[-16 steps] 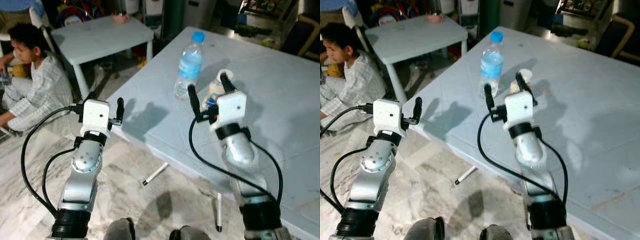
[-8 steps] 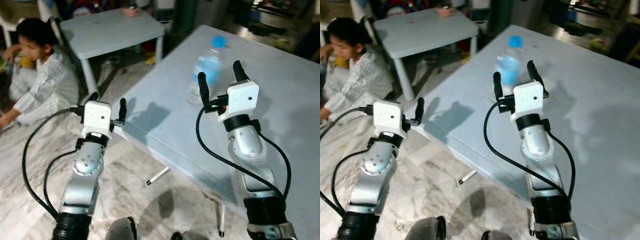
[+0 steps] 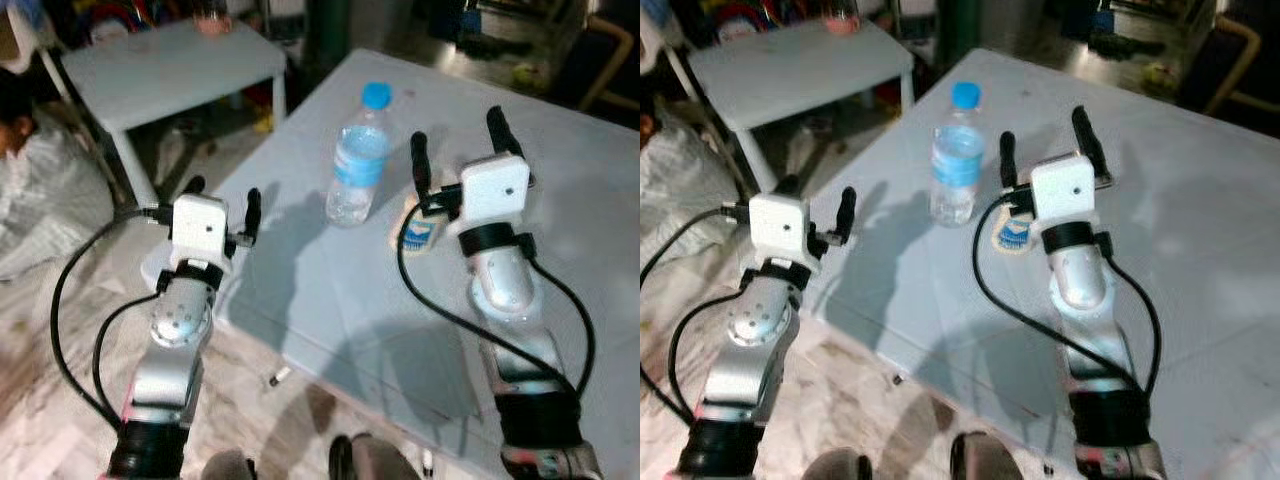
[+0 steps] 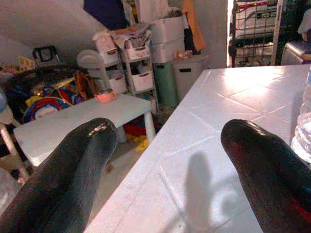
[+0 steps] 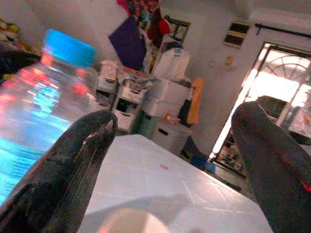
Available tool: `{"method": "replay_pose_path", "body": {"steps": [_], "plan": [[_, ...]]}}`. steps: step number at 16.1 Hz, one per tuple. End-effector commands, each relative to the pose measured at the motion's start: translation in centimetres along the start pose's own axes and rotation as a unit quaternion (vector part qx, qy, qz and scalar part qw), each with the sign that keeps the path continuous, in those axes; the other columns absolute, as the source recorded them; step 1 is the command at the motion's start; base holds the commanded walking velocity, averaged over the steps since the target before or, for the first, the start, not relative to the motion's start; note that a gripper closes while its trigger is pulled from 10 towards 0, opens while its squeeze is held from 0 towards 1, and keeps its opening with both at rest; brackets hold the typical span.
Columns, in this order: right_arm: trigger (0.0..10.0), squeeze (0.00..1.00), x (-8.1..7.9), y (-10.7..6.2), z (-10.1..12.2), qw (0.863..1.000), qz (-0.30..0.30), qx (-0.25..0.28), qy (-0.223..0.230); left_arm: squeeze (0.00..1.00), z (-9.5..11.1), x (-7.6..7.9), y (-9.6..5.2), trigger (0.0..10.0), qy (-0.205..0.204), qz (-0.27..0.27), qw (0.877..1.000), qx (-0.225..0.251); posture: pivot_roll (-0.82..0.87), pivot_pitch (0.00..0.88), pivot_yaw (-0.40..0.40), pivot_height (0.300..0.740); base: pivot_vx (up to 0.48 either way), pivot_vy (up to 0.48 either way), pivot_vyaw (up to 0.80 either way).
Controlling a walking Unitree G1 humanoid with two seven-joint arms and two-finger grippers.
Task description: Restocking fridge
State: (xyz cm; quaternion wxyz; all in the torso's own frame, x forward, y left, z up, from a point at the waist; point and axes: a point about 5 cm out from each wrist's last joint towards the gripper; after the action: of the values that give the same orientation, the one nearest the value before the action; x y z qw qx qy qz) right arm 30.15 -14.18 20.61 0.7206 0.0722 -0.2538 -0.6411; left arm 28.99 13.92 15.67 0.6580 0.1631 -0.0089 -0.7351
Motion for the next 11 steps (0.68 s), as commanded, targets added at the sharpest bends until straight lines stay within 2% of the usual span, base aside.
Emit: {"method": "replay_pose_path", "body": {"steps": [1, 6, 11], "plan": [[10.0, 0.0, -0.3, 0.3, 0.8, 1.0, 0.01, 0.019, 0.009, 0.0, 0.0, -0.5, -0.2, 10.0, 0.006, 0.009, 1.0, 0.0, 0.05, 0.109, -0.028, 0.74, 0.0, 0.0, 0.0], [10.0, 0.0, -1.5, 0.8, 1.7, 0.995, 0.06, 0.028, 0.075, 0.0, 0.0, -0.6, -0.2, 10.0, 0.01, 0.011, 1.0, 0.0, 0.05, 0.11, -0.024, 0.74, 0.0, 0.0, 0.0], [10.0, 0.0, -1.5, 2.1, 2.3, 0.987, 0.094, 0.033, 0.126, 0.0, 0.0, -0.6, -0.2, 10.0, 0.013, 0.009, 1.0, -0.004, 0.06, 0.118, -0.018, 0.74, 0.0, 0.0, 0.0]]}}
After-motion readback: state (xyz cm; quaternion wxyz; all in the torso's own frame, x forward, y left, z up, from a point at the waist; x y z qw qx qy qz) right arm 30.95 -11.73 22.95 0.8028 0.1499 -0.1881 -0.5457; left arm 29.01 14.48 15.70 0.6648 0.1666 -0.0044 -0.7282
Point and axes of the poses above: a point about 5 cm out from each wrist's last joint towards the gripper, its own y axis pointing out of the wrist towards the gripper, its own z axis along the axis of the wrist's last joint, x = y × z, and after that the axes turned 3 degrees about y, right-handed
